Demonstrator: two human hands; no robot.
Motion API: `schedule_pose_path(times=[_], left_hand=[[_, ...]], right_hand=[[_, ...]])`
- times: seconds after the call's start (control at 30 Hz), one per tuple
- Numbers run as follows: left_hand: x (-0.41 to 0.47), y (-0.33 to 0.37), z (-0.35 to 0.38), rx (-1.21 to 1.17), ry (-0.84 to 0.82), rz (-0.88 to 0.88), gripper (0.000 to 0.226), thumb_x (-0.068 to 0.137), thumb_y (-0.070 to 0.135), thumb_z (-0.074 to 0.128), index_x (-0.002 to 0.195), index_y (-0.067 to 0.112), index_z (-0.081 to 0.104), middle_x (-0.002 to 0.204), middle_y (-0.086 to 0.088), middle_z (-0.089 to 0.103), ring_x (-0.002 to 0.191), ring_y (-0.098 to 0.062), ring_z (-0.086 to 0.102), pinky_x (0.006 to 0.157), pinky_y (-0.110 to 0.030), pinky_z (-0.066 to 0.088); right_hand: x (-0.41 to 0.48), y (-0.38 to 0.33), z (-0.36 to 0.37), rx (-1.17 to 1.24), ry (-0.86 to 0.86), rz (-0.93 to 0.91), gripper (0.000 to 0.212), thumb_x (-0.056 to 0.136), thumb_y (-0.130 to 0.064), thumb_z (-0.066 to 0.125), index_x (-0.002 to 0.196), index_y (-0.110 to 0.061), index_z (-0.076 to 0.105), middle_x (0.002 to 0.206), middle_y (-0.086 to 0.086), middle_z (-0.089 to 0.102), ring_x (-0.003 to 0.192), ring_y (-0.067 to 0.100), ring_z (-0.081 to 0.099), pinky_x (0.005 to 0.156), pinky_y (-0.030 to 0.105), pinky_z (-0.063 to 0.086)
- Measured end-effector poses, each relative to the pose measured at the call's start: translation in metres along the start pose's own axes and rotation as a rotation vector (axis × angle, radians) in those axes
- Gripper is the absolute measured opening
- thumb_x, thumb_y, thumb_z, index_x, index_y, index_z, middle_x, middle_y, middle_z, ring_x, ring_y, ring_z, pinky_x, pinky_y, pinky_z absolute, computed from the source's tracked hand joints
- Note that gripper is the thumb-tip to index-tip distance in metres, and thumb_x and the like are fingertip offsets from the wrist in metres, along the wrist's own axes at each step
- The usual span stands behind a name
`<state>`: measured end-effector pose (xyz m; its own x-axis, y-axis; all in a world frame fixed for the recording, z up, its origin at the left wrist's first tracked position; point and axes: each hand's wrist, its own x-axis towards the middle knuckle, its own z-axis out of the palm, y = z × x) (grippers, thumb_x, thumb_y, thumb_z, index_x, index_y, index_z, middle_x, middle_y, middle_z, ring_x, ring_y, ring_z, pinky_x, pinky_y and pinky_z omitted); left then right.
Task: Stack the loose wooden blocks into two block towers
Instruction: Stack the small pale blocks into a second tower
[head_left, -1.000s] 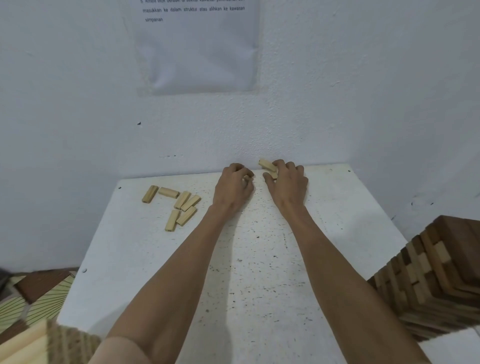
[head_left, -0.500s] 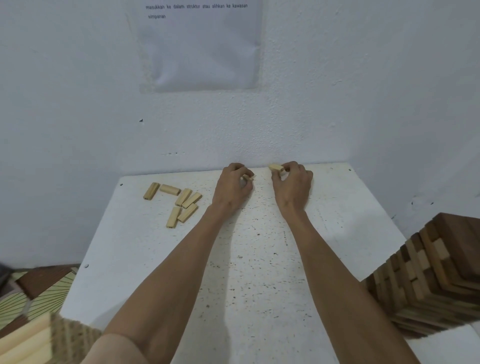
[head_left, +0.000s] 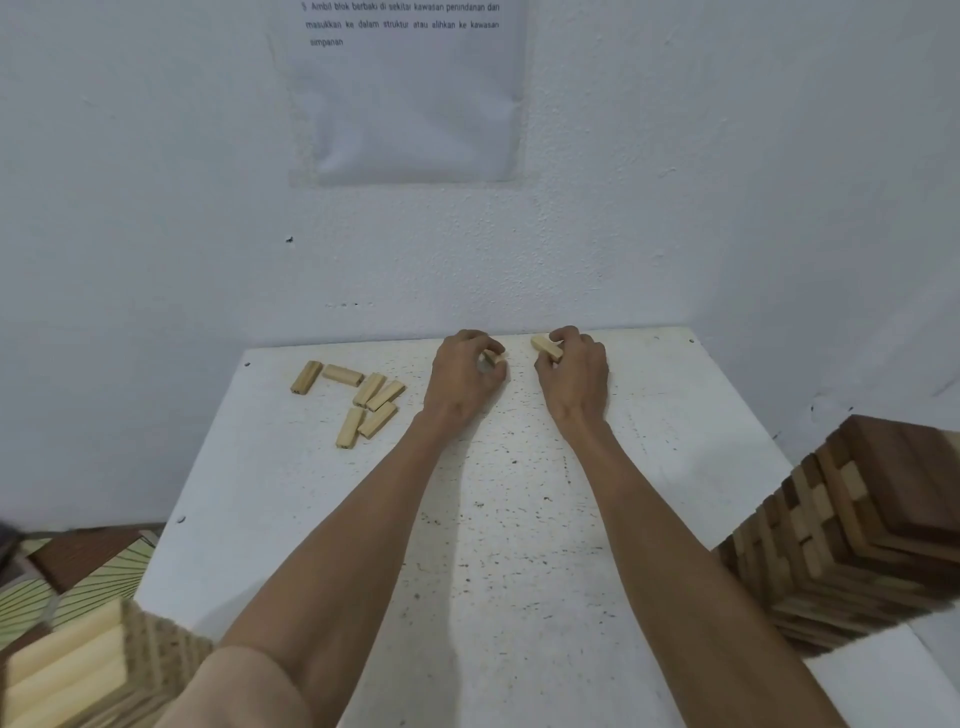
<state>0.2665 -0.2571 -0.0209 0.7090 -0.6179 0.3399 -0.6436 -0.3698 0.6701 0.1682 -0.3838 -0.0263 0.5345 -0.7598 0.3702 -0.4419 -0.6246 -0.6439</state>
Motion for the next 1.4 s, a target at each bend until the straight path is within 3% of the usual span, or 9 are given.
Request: schedule_pose_path(times=[0.13, 0.37, 0.53, 0.63, 0.9, 1.1, 1.23, 1.33, 1.4], left_hand=[[-0.021, 0.008, -0.006, -0.037, 0.011, -0.007, 0.019, 0.088, 0.026, 0.074, 0.105, 0.016, 0.077, 0.12, -0.001, 0.07, 0.113, -0.019, 0.06, 0.099, -0.031, 0.044], [-0.086, 0.02, -0.028, -0.016, 0.045, -0.007, 0.015, 0.089, 0.024, 0.074, 0.101, 0.016, 0.077, 0.122, 0.0, 0.07, 0.116, -0.018, 0.061, 0.097, -0.025, 0.039], [-0.148, 0.029, -0.051, -0.089, 0.081, -0.046, 0.014, 0.086, 0.025, 0.077, 0.099, 0.02, 0.077, 0.123, 0.004, 0.069, 0.114, -0.013, 0.06, 0.102, -0.035, 0.046], [-0.186, 0.036, -0.065, -0.059, 0.078, -0.049, 0.014, 0.083, 0.025, 0.078, 0.096, 0.021, 0.078, 0.12, 0.004, 0.071, 0.112, -0.013, 0.062, 0.1, -0.033, 0.049], [-0.273, 0.045, -0.093, 0.037, -0.068, 0.076, 0.02, 0.084, 0.021, 0.072, 0.104, 0.022, 0.076, 0.129, 0.008, 0.069, 0.119, -0.005, 0.061, 0.104, -0.021, 0.047], [-0.307, 0.045, -0.101, 0.024, -0.108, 0.118, 0.028, 0.086, 0.023, 0.072, 0.114, 0.021, 0.072, 0.141, 0.005, 0.06, 0.13, -0.007, 0.054, 0.108, -0.011, 0.035], [-0.308, 0.049, -0.098, 0.054, -0.001, 0.053, 0.037, 0.086, 0.039, 0.078, 0.116, 0.019, 0.067, 0.125, 0.008, 0.057, 0.115, -0.004, 0.048, 0.096, -0.005, 0.032], [-0.309, 0.05, -0.095, 0.088, 0.045, 0.025, 0.029, 0.086, 0.028, 0.077, 0.11, 0.016, 0.067, 0.108, 0.007, 0.062, 0.106, -0.011, 0.049, 0.091, -0.018, 0.04], [-0.309, 0.049, -0.096, 0.103, 0.049, 0.008, 0.023, 0.087, 0.021, 0.073, 0.109, 0.017, 0.068, 0.104, 0.007, 0.064, 0.104, -0.013, 0.051, 0.09, -0.017, 0.039]], right_hand=[[-0.023, -0.005, -0.014, 0.061, -0.005, -0.031, 0.021, 0.092, -0.018, 0.071, 0.112, -0.012, 0.066, 0.098, 0.007, 0.066, 0.091, 0.026, 0.058, 0.073, 0.03, 0.038], [-0.091, -0.005, -0.046, 0.076, -0.041, -0.145, 0.013, 0.091, -0.021, 0.074, 0.101, -0.016, 0.067, 0.09, -0.001, 0.065, 0.084, 0.02, 0.057, 0.065, 0.028, 0.039], [-0.146, -0.01, -0.072, 0.201, -0.088, -0.197, 0.013, 0.088, -0.015, 0.077, 0.097, -0.016, 0.068, 0.088, -0.003, 0.065, 0.076, 0.015, 0.059, 0.066, 0.029, 0.047], [-0.176, -0.01, -0.084, 0.253, -0.138, -0.198, 0.015, 0.085, -0.014, 0.079, 0.096, -0.016, 0.069, 0.088, -0.004, 0.067, 0.072, 0.009, 0.059, 0.067, 0.029, 0.05], [-0.243, -0.005, -0.124, 0.32, -0.299, -0.322, 0.022, 0.083, -0.011, 0.081, 0.099, -0.02, 0.069, 0.09, -0.012, 0.068, 0.078, 0.012, 0.062, 0.067, 0.03, 0.053], [-0.268, 0.001, -0.14, 0.227, -0.425, -0.43, 0.028, 0.085, -0.016, 0.079, 0.111, -0.024, 0.071, 0.096, -0.018, 0.064, 0.089, 0.006, 0.059, 0.074, 0.017, 0.045], [-0.269, 0.002, -0.139, 0.205, -0.446, -0.482, 0.024, 0.086, -0.015, 0.075, 0.107, -0.027, 0.071, 0.096, -0.02, 0.061, 0.091, 0.007, 0.058, 0.075, 0.019, 0.045], [-0.269, 0.002, -0.139, 0.205, -0.442, -0.482, 0.027, 0.086, -0.013, 0.074, 0.109, -0.026, 0.07, 0.097, -0.02, 0.061, 0.092, 0.005, 0.057, 0.076, 0.016, 0.042], [-0.269, 0.002, -0.14, 0.207, -0.445, -0.468, 0.028, 0.085, -0.013, 0.075, 0.11, -0.025, 0.07, 0.098, -0.02, 0.062, 0.093, 0.005, 0.057, 0.078, 0.015, 0.041]])
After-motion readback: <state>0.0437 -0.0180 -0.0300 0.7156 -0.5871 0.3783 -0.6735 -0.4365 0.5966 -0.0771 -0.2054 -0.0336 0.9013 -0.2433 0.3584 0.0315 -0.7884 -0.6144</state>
